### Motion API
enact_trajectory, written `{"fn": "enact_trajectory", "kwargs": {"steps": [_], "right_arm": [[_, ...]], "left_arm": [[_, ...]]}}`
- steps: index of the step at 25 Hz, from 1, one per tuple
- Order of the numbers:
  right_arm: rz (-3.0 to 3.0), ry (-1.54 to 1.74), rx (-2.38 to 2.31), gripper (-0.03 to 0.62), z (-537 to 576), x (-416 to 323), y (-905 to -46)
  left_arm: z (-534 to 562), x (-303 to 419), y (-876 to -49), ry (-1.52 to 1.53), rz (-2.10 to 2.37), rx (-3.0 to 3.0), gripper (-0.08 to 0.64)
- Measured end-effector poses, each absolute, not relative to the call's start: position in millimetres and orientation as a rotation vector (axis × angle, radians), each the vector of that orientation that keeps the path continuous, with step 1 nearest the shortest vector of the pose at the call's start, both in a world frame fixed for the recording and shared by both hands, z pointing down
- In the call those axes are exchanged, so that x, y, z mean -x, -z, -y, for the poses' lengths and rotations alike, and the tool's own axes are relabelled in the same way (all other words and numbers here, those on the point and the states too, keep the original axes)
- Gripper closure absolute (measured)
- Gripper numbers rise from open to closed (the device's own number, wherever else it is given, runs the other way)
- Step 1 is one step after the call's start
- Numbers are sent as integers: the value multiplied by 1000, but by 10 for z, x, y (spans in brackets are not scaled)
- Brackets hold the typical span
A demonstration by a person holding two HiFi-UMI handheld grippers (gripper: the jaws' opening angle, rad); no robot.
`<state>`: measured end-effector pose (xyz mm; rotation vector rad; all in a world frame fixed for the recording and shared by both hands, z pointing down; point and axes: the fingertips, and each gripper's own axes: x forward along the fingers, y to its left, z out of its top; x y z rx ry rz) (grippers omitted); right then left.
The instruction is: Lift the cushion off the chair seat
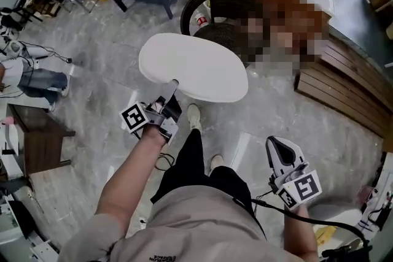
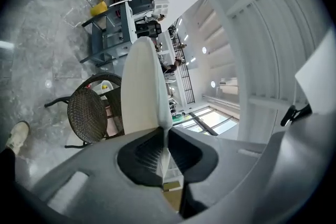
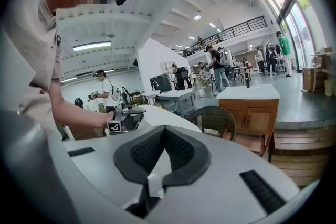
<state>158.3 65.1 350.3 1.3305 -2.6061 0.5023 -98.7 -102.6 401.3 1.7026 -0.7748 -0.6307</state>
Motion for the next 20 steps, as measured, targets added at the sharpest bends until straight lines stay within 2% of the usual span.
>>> {"fn": "enact_trajectory", "kwargs": {"steps": [9,20], "right_arm": [[2651,-444,-1288,580,-1152,-1321,-2902],[2668,-365,-1248,580,-1421,-541,-2512]], "left_arm": [[-406,1471,-3121,659,781,-1687,523],[-1266,2200,-2735,699,769,-1674,523]]}}
